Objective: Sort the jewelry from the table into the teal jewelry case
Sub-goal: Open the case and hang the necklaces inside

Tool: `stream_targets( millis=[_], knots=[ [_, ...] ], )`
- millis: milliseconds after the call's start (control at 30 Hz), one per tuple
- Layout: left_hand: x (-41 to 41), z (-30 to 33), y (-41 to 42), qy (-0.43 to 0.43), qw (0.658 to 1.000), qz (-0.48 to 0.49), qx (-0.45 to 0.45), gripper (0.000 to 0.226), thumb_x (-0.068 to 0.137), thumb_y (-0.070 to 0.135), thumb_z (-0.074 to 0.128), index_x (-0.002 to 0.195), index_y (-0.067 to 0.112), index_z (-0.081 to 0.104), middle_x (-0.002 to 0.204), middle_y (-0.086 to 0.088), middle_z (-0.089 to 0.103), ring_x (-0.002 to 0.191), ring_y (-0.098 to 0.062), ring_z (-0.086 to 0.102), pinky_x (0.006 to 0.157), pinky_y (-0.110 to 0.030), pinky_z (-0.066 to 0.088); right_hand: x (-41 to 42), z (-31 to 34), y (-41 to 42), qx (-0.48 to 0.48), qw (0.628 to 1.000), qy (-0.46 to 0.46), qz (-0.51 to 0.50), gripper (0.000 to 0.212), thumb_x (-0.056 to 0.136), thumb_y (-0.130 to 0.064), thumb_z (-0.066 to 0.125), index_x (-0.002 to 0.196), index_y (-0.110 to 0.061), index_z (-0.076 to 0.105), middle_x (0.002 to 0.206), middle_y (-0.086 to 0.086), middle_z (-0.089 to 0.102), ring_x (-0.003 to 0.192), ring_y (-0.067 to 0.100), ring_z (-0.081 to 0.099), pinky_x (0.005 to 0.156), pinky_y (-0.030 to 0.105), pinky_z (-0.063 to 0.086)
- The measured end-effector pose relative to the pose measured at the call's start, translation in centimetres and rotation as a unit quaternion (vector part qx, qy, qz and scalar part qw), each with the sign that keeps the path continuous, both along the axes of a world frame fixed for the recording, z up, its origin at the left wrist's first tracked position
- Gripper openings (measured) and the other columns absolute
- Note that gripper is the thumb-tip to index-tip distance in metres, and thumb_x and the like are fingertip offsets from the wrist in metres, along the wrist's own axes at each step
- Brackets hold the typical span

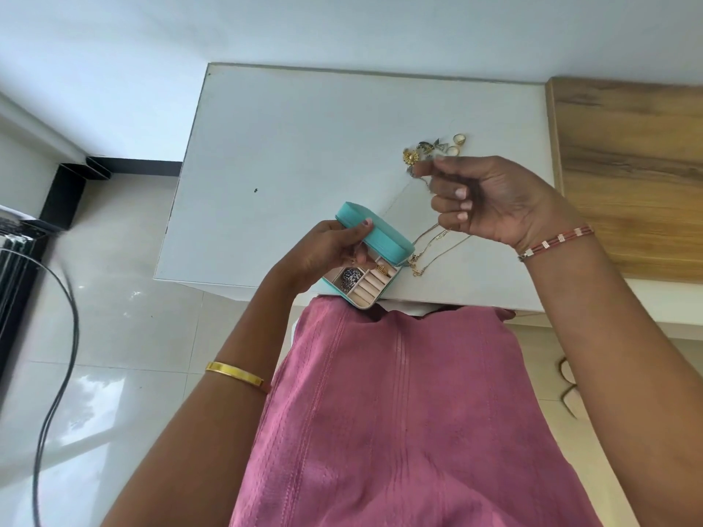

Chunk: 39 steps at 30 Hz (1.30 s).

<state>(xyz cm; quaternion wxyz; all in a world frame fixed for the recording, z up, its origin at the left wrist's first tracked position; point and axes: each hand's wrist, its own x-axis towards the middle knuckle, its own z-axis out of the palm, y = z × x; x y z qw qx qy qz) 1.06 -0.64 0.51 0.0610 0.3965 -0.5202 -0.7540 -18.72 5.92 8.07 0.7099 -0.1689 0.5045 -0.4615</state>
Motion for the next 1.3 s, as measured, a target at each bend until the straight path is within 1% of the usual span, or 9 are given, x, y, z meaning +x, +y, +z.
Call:
stream_targets(
  millis=[133, 300, 433, 600, 733, 867, 967, 1100, 1300],
  knots=[
    [-0.4, 0.0, -0.1, 0.009, 0.998, 0.057, -0.002, 0.038, 0.096, 0.025, 0.048, 0.063, 0.006, 0.053, 0.051, -0.001, 0.056, 0.060, -0.015, 0.064, 0.062, -0.020, 0.052, -1.7, 0.6, 0.6, 0.003, 0.997, 0.058, -0.045, 0.028, 0.093, -0.026, 0.045, 0.071, -0.014, 0.056, 0.042, -0.006, 0.037, 0.040, 0.007, 0.031, 0.042, 0.014, 0.034],
    [-0.9, 0.2, 0.0, 0.037, 0.992, 0.112, 0.033, 0.027, 0.096, 0.023, 0.049, 0.076, 0.006, 0.056, 0.047, 0.002, 0.052, 0.049, -0.012, 0.051, 0.055, -0.020, 0.049, -3.9, 1.3, 1.4, -0.001, 0.989, 0.117, -0.092, 0.027, 0.092, -0.029, 0.048, 0.071, -0.015, 0.056, 0.044, -0.006, 0.042, 0.042, 0.009, 0.039, 0.048, 0.021, 0.043],
    [-1.2, 0.5, 0.1, 0.054, 0.990, 0.121, 0.049, 0.023, 0.096, 0.020, 0.048, 0.079, 0.007, 0.056, 0.049, 0.003, 0.049, 0.048, -0.010, 0.048, 0.054, -0.021, 0.046, -4.0, 1.3, 1.2, 0.000, 0.982, 0.168, -0.091, 0.026, 0.093, -0.026, 0.048, 0.074, -0.014, 0.059, 0.047, -0.005, 0.050, 0.043, 0.009, 0.045, 0.050, 0.023, 0.047],
    [-0.5, 0.6, -0.1, 0.054, 0.996, 0.063, 0.033, 0.023, 0.092, 0.014, 0.053, 0.072, 0.005, 0.053, 0.052, 0.003, 0.055, 0.052, -0.010, 0.054, 0.059, -0.019, 0.050, -3.7, 1.4, 1.1, -0.024, 0.970, 0.218, -0.103, 0.024, 0.094, -0.019, 0.049, 0.077, -0.010, 0.064, 0.049, -0.002, 0.053, 0.043, 0.010, 0.043, 0.048, 0.023, 0.040],
    [-0.2, 0.6, -0.6, 0.026, 0.999, 0.039, 0.015, 0.021, 0.090, 0.010, 0.055, 0.071, 0.003, 0.057, 0.051, 0.004, 0.057, 0.054, -0.009, 0.058, 0.063, -0.019, 0.053, -2.8, 2.7, 1.5, -0.078, 0.961, 0.260, -0.056, 0.020, 0.094, -0.015, 0.049, 0.082, -0.010, 0.065, 0.049, -0.002, 0.052, 0.042, 0.011, 0.037, 0.043, 0.020, 0.035],
    [-0.5, 0.5, -0.7, 0.034, 0.997, 0.053, 0.033, 0.021, 0.092, 0.012, 0.053, 0.074, 0.000, 0.056, 0.052, 0.003, 0.058, 0.061, -0.009, 0.064, 0.071, -0.022, 0.057, -1.5, 4.3, 2.1, -0.123, 0.943, 0.304, 0.061, 0.019, 0.093, -0.010, 0.050, 0.089, -0.012, 0.069, 0.050, 0.000, 0.049, 0.039, 0.010, 0.029, 0.040, 0.020, 0.025],
    [-0.8, 0.6, -0.4, 0.058, 0.991, 0.090, 0.080, 0.021, 0.093, 0.011, 0.052, 0.075, 0.001, 0.054, 0.051, 0.002, 0.055, 0.062, -0.010, 0.066, 0.075, -0.025, 0.057, -0.7, 5.3, 2.8, -0.122, 0.912, 0.348, 0.178, 0.020, 0.091, -0.011, 0.053, 0.094, -0.017, 0.072, 0.048, 0.000, 0.049, 0.039, 0.009, 0.028, 0.039, 0.018, 0.024],
    [-1.2, 0.7, 0.0, 0.095, 0.974, 0.155, 0.134, 0.030, 0.094, 0.008, 0.049, 0.065, 0.009, 0.058, 0.050, -0.001, 0.051, 0.058, -0.012, 0.064, 0.068, -0.027, 0.058, 0.5, 4.2, 3.3, -0.068, 0.828, 0.465, 0.305, 0.016, 0.090, -0.018, 0.058, 0.093, -0.024, 0.073, 0.044, -0.005, 0.049, 0.038, 0.002, 0.037, 0.042, 0.008, 0.029],
    [-1.4, 1.2, 0.2, 0.100, 0.972, 0.156, 0.143, 0.023, 0.095, 0.008, 0.048, 0.073, 0.008, 0.057, 0.053, -0.001, 0.055, 0.053, -0.011, 0.060, 0.066, -0.028, 0.059, 3.3, 2.1, 3.0, -0.046, 0.743, 0.550, 0.379, 0.012, 0.086, -0.021, 0.063, 0.091, -0.012, 0.070, 0.056, -0.010, 0.047, 0.052, 0.002, 0.043, 0.048, 0.010, 0.031]
  ],
)
